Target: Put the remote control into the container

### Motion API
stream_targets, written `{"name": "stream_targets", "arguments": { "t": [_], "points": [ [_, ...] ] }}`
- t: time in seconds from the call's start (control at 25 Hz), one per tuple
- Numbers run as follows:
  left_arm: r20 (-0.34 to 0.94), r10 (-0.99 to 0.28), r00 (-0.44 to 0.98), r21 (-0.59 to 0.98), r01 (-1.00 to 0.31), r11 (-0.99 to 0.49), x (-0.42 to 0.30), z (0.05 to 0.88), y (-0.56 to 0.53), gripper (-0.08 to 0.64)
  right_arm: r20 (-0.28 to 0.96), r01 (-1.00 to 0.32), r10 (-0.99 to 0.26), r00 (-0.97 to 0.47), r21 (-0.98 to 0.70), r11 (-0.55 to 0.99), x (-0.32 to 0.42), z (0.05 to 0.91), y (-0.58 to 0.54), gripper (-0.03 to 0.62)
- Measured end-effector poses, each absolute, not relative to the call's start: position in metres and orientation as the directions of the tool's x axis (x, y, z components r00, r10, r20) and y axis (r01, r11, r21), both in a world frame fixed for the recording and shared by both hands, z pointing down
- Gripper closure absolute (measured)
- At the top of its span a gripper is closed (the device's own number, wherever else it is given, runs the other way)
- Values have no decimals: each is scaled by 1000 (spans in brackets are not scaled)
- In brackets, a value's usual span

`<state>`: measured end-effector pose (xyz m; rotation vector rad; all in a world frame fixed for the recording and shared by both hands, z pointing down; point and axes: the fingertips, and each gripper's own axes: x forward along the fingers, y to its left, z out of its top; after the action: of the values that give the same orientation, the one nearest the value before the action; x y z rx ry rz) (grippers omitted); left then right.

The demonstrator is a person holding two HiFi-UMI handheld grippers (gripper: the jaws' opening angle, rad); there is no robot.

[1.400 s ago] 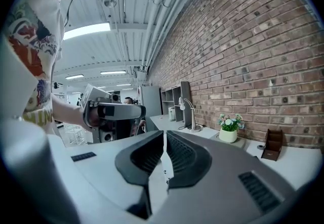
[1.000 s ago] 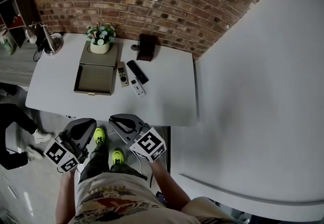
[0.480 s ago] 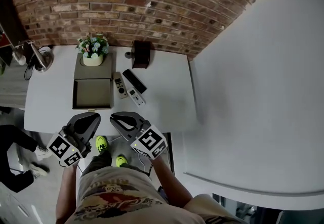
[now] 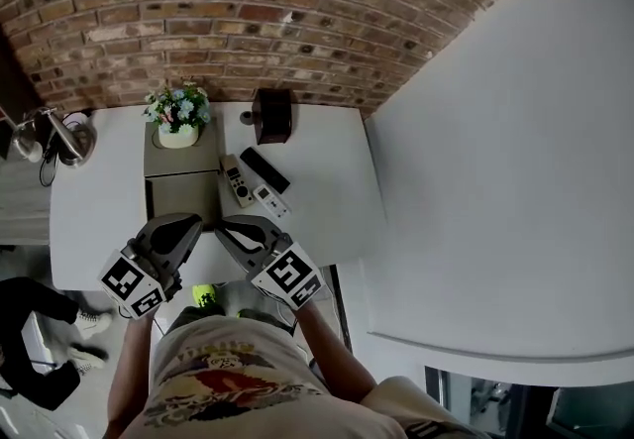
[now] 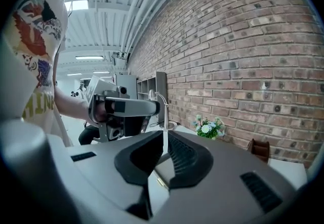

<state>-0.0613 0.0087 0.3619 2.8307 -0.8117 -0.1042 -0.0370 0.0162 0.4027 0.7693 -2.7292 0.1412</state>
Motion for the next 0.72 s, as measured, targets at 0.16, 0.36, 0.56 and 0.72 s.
{"name": "stream_targets", "arguments": {
  "t": [0.16, 0.36, 0.56, 0.72],
  "points": [
    [-15, -502, 865, 219, -487, -846, -69, 367, 0, 554, 331, -555, -522, -786, -8, 832, -44, 407, 4, 578],
    [-16, -491, 871, 233, -475, -849, -83, 375, -11, 555, 357, -587, -551, -754, 11, 810, -48, 418, -11, 571],
    [-18, -501, 865, 239, -483, -843, -96, 380, -23, 554, 397, -603, -568, -721, 43, 796, -50, 424, -22, 527],
    [-2, -495, 869, 240, -480, -844, -98, 386, -29, 554, 417, -622, -584, -696, 56, 781, -45, 431, -32, 509]
  ]
}}
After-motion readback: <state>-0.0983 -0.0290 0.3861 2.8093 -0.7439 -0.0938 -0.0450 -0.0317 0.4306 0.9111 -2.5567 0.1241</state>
